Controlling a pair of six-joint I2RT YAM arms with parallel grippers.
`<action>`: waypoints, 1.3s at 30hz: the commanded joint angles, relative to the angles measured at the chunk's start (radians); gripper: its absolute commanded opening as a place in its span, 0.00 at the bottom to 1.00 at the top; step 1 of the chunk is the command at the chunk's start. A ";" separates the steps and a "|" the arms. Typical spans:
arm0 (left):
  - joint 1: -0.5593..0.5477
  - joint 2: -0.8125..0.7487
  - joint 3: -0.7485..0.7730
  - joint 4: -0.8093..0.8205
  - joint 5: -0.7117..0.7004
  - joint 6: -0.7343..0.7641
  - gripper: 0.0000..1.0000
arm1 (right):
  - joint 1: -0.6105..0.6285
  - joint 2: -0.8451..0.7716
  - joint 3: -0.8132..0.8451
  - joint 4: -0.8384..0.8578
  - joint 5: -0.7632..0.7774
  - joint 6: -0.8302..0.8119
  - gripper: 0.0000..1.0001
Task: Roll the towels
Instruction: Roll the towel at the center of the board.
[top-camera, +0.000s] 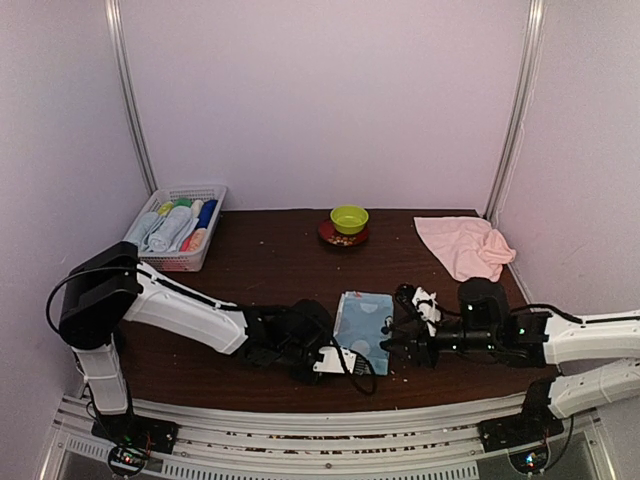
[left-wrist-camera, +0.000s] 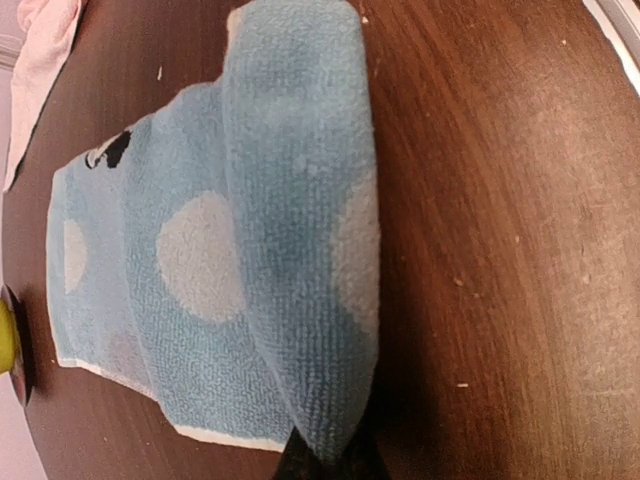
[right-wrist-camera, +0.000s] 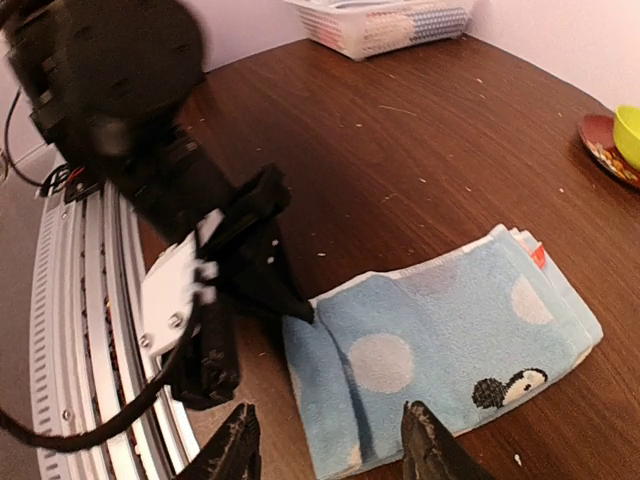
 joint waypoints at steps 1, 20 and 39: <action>0.025 0.009 0.032 -0.245 0.178 -0.076 0.00 | 0.083 -0.107 -0.102 0.146 0.123 -0.203 0.53; 0.101 0.067 0.167 -0.426 0.320 -0.091 0.00 | 0.375 0.087 -0.098 0.156 0.402 -0.442 0.55; 0.106 0.089 0.188 -0.455 0.335 -0.075 0.00 | 0.441 0.505 0.066 0.064 0.775 -0.465 0.49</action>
